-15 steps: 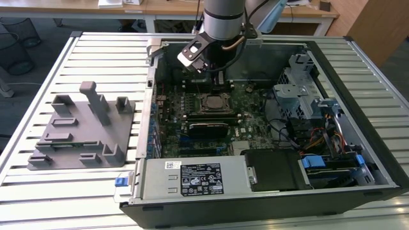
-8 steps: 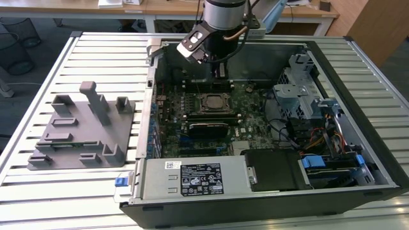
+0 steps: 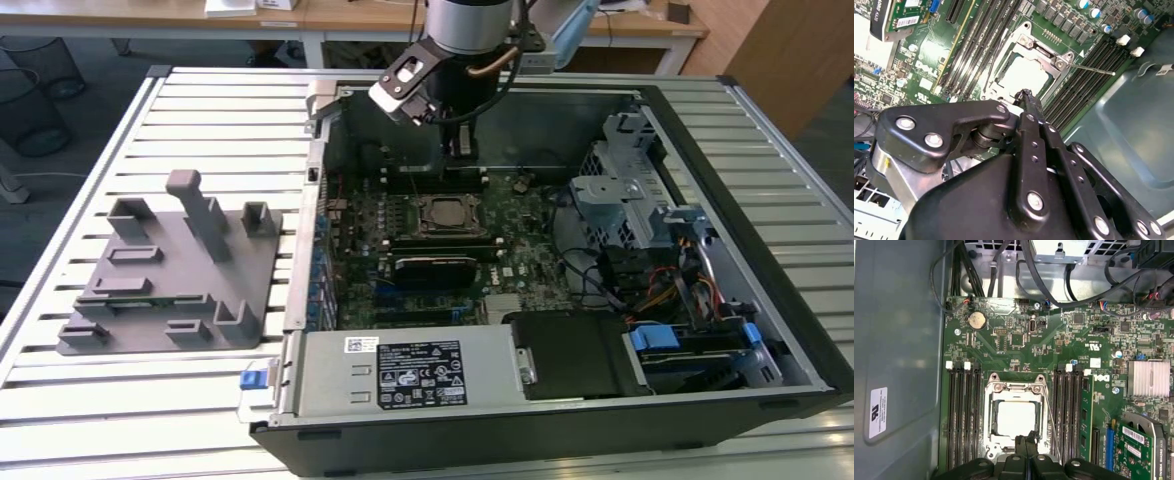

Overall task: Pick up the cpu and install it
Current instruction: 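Install the first cpu locking lever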

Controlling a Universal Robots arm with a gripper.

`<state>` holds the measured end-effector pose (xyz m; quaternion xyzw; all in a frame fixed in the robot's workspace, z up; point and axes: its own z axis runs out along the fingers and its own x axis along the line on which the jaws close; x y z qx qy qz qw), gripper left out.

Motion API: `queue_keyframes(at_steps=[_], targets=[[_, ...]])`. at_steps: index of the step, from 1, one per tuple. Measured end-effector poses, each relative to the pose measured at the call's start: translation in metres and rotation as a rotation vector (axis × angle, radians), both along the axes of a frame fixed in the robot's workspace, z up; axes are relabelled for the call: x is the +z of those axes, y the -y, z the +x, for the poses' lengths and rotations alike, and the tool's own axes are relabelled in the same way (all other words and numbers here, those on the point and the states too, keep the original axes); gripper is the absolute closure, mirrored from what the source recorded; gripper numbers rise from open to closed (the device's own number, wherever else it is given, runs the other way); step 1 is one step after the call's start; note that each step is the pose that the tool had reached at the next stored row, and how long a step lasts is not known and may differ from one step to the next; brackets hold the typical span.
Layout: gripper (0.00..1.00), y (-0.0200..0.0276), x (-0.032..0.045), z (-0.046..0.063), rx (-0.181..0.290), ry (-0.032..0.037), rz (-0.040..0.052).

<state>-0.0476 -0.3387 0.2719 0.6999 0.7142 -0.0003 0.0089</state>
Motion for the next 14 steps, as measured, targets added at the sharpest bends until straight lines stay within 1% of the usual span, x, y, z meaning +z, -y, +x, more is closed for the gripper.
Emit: queue_keyframes(at_steps=[2,4,14], targets=[[0.89,0.0,0.0001,0.0,0.004,-0.0001,-0.0003],[0.89,0.0,0.0,0.0,0.019,0.0,-0.0002],[0.89,0.0,0.0,0.0,0.153,0.0,-0.0001]])
